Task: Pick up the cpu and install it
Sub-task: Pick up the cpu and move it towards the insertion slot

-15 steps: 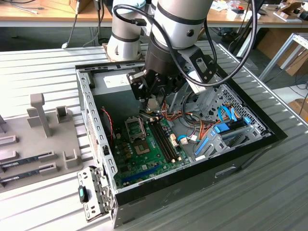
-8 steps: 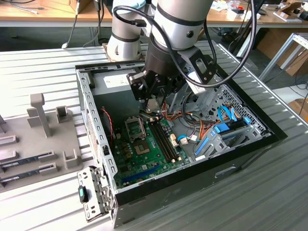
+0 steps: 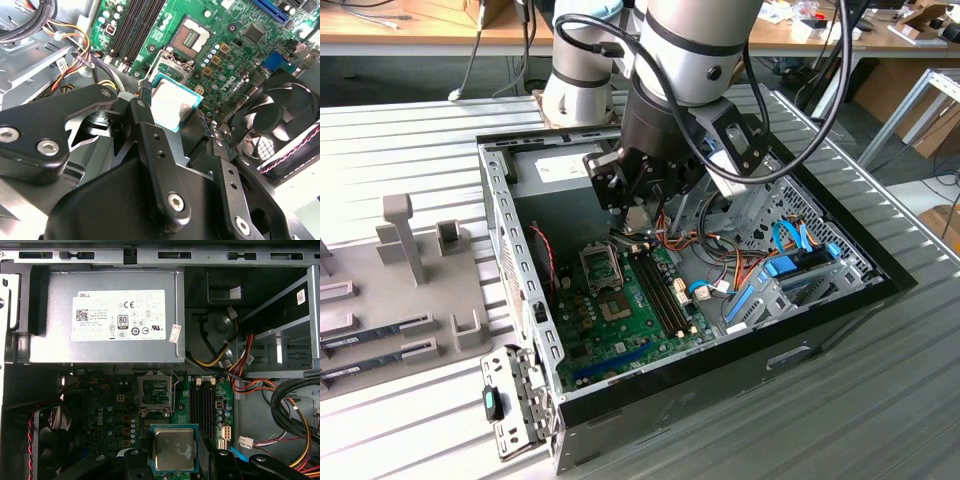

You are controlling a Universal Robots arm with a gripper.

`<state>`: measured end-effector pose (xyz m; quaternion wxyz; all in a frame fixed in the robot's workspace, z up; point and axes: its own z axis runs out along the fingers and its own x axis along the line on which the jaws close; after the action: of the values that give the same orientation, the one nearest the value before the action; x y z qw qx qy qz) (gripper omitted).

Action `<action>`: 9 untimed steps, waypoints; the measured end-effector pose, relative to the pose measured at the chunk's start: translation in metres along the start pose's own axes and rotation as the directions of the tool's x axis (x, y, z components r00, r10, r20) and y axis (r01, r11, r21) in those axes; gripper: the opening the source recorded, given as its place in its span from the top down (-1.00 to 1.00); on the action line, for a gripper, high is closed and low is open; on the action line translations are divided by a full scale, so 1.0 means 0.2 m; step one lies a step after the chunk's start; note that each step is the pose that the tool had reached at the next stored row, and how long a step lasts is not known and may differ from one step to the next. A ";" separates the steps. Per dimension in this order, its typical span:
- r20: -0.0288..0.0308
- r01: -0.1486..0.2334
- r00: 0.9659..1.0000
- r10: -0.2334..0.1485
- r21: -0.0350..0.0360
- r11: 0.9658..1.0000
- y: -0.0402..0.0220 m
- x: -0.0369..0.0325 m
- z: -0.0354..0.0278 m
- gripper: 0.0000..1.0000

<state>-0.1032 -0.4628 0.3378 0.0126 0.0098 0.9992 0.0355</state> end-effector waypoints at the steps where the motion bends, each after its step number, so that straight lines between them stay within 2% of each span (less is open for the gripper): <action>1: 0.000 0.000 1.000 0.000 0.000 1.000 0.000 0.000 0.001 0.05; 9: 0.000 0.000 1.000 0.000 0.000 1.000 -0.002 0.000 0.010 0.05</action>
<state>-0.1032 -0.4630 0.3359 0.0126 0.0098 0.9992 0.0355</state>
